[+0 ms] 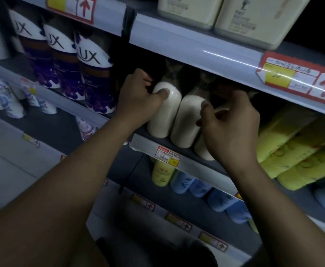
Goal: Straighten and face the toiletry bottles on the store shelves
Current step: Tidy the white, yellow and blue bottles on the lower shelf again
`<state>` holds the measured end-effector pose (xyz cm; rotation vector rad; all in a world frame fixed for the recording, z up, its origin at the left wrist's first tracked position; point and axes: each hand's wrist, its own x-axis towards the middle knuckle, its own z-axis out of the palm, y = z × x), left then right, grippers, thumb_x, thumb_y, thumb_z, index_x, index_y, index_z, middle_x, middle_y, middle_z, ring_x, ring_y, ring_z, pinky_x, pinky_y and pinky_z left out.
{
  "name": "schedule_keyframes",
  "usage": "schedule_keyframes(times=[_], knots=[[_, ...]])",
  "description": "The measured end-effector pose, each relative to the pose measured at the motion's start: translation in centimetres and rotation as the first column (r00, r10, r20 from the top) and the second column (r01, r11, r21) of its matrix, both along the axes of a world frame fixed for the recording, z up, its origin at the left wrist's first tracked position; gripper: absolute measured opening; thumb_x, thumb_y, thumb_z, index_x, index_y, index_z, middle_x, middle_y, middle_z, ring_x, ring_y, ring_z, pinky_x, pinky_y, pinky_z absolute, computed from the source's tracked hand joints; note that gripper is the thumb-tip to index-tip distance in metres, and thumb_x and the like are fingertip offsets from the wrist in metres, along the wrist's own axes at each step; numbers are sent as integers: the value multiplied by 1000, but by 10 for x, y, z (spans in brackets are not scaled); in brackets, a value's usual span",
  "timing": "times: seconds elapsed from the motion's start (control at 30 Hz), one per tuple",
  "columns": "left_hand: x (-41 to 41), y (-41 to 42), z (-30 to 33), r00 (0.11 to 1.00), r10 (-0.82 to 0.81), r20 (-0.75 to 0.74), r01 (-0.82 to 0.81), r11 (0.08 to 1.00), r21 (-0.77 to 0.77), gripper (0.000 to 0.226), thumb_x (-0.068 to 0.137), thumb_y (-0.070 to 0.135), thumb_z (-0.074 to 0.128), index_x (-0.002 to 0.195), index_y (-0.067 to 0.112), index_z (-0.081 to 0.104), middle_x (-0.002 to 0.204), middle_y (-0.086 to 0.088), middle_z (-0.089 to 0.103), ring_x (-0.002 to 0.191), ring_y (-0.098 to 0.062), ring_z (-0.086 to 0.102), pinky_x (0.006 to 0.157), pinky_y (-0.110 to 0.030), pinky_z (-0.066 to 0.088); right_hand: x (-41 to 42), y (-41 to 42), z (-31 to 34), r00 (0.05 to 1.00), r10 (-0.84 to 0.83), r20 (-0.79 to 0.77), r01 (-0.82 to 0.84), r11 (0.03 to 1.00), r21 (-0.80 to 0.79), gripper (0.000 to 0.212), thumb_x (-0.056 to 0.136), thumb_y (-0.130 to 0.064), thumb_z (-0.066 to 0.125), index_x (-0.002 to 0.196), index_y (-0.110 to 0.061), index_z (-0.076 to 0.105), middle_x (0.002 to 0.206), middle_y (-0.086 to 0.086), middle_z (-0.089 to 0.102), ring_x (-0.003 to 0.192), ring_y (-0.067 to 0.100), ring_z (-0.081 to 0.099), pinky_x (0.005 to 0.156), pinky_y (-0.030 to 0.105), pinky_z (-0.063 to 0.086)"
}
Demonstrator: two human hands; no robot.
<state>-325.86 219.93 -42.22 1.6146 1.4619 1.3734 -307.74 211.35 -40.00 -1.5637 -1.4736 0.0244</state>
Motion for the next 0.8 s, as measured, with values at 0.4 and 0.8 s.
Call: schedule_keyframes(times=[0.4,0.8], knots=[[13,10,-14,997,-69,-39,71,996,52,82,65,68,83,121,15,55,125,-3,57,110,-17,61,90,-37,57,-8,29,-5,986,-110,122,121,989,-90,42,91,-54,60,90,-12,55,83,13,72,84,33,72,73,44,58],[-7,28,-16,968,-242,69,242,970,8,46,78,50,72,106,14,68,114,-8,70,105,-19,68,91,-36,56,-4,40,-5,977,-75,199,105,984,-146,42,89,-53,64,85,-11,68,83,11,74,85,27,73,78,41,60]])
